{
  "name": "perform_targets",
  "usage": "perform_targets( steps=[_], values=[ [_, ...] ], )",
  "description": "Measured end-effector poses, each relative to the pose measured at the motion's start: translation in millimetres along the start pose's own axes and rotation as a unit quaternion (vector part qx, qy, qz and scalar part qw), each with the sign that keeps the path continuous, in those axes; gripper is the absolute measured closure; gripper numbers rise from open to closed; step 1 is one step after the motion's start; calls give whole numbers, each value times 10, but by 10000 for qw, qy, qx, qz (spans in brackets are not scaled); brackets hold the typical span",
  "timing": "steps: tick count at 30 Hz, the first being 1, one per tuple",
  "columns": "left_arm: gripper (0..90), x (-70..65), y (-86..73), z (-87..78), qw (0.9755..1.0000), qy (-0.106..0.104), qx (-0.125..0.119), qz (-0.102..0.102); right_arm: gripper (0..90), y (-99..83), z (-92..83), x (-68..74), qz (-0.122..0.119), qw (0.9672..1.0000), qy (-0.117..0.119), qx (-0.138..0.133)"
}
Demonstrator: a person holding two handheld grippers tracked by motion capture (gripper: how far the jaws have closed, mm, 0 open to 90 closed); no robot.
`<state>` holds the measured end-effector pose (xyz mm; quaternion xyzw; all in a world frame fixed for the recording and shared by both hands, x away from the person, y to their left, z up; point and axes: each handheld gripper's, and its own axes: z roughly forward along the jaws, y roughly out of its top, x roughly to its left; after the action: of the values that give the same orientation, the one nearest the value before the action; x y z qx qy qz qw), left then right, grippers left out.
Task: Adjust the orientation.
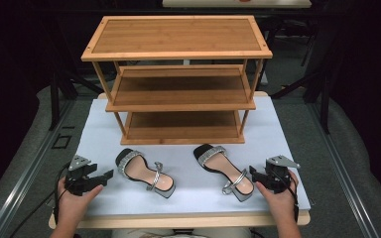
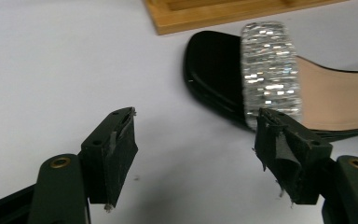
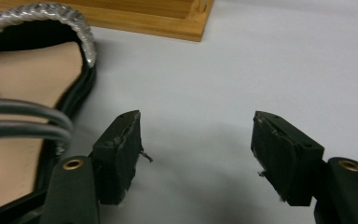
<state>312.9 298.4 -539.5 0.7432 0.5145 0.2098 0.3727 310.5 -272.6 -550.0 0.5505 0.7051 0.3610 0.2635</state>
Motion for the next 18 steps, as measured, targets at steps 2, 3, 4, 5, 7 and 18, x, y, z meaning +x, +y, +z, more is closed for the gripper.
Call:
perform_targets(
  steps=[2,3,4,5,7,18],
  values=[
    [296,-41,3,4,10000,-36,23,24,326,-5,-13,22,-17,10000,6,22],
    [310,-64,-1,11,10000,-73,42,33,326,-7,-17,35,-20,10000,13,18],
    [330,-81,-6,17,9999,-101,87,67,326,-5,-18,45,-41,10000,52,38],
    [339,-98,-11,24,9998,-127,162,86,326,-2,-17,57,-40,10000,44,46],
    [342,-129,-28,41,9994,-178,273,68,326,-1,-14,66,-26,10000,73,50],
    [345,-163,-38,8,9990,-303,330,-48,336,7,-2,79,79,9998,172,54]
  ],
)
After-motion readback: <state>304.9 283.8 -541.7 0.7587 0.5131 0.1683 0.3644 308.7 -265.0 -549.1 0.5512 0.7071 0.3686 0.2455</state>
